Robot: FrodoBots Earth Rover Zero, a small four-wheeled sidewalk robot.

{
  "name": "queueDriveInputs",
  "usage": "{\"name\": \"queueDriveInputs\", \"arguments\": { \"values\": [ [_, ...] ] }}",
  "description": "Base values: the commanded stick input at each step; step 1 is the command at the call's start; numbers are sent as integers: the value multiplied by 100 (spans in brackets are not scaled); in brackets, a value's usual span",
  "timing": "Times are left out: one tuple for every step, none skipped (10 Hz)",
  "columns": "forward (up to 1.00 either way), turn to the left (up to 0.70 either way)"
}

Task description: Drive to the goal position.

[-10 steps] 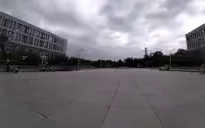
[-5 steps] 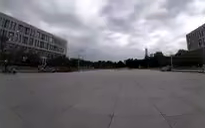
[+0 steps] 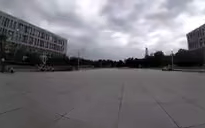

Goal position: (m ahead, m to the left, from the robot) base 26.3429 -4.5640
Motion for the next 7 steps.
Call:
{"name": "queueDriveInputs", "arguments": {
  "values": [
    [70,0],
    [70,0],
    [70,0],
    [70,0],
    [70,0],
    [70,0],
    [70,0]
  ]
}}
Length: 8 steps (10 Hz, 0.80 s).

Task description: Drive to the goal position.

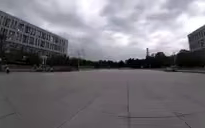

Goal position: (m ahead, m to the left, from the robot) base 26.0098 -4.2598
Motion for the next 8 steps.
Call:
{"name": "queueDriveInputs", "arguments": {
  "values": [
    [70,0],
    [70,0],
    [70,0],
    [70,0],
    [70,0],
    [70,0],
    [70,0],
    [70,0]
  ]
}}
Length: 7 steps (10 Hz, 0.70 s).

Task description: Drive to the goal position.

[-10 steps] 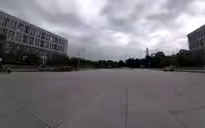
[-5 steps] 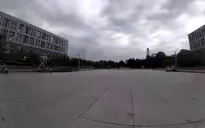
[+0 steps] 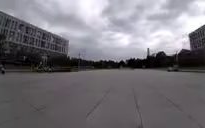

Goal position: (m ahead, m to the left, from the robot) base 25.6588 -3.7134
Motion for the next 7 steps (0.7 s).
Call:
{"name": "queueDriveInputs", "arguments": {
  "values": [
    [70,0],
    [70,0],
    [70,0],
    [70,0],
    [70,0],
    [70,0],
    [70,0]
  ]
}}
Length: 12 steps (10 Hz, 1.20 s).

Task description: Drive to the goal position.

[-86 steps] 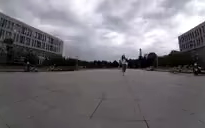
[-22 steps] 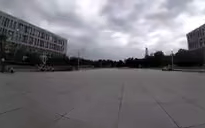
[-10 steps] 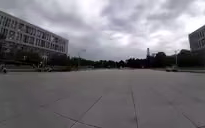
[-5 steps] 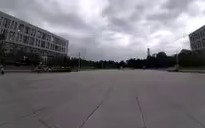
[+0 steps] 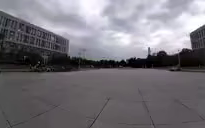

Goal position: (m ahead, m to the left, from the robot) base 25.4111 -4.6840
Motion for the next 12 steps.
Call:
{"name": "queueDriveInputs", "arguments": {
  "values": [
    [70,0],
    [70,0],
    [70,0],
    [70,0],
    [70,0],
    [70,0],
    [70,0],
    [70,0],
    [70,0],
    [70,0],
    [70,0],
    [70,0]
  ]
}}
